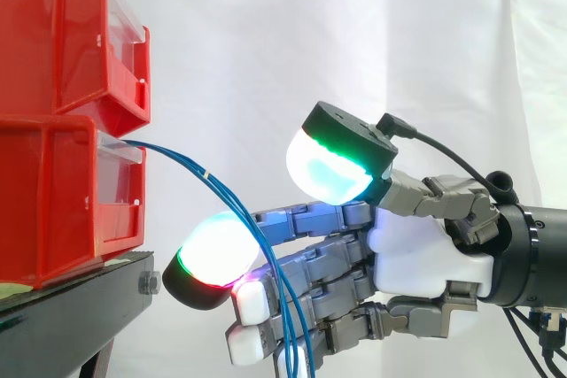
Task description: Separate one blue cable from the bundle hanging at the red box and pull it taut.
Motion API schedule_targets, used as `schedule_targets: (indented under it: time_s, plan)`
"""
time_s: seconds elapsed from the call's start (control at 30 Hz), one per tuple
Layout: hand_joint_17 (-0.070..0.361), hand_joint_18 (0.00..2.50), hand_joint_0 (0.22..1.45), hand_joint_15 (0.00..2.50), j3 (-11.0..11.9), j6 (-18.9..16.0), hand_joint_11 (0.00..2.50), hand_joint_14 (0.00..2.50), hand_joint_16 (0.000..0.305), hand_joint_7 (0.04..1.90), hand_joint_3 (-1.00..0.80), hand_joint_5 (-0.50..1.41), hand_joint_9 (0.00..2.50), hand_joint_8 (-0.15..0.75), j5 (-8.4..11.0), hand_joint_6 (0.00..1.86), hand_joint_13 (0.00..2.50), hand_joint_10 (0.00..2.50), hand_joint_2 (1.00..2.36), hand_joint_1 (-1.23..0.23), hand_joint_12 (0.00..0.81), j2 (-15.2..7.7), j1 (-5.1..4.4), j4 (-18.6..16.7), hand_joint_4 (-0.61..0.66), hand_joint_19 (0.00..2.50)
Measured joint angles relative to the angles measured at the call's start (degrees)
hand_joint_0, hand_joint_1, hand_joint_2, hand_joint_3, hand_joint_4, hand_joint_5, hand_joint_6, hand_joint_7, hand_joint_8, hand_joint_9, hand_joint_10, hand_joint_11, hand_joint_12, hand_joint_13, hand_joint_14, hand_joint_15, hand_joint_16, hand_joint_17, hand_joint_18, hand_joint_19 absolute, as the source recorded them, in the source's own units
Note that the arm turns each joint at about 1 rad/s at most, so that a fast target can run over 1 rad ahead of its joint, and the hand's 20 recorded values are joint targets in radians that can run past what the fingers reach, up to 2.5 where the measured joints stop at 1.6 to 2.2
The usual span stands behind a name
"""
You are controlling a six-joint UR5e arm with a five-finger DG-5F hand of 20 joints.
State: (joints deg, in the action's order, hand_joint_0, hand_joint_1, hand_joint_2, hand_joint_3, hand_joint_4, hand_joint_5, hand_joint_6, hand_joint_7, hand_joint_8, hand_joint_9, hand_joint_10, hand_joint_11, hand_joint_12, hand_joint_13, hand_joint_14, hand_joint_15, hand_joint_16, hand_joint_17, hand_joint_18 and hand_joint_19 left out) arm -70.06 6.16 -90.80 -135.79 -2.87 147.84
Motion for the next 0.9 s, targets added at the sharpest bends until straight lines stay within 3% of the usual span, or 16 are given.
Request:
schedule_targets:
  time_s: [0.3, 0.6, 0.9]
  plan:
    - [0.11, 0.7, 0.63, 0.43, 1.1, -0.3, 0.62, 0.02, 0.049, 1.05, -0.37, -0.16, 0.77, 0.287, -0.52, 0.5, 0.75, 0.02, 1.01, -0.66, 0.355, 0.2, 0.34, 1.4, 0.22, 0.62]
    - [0.108, 0.76, 0.65, 0.46, 1.4, -0.1, 0.72, 0.02, 0.048, 1.26, -0.42, -0.14, 0.84, 0.293, -1.0, 0.5, 0.82, 0.02, 1.01, -0.75, 0.355, 0.3, 0.4, 2.6, 0.2, 0.63]
    - [0.105, 0.81, 0.59, 0.51, 1.4, -0.2, 0.79, 0.02, 0.047, 1.13, -0.5, -0.12, 1.0, 0.315, -1.04, 0.63, 0.92, 0.02, 1.0, -0.5, 0.363, 0.3, 0.41, 2.7, 0.18, 0.68]
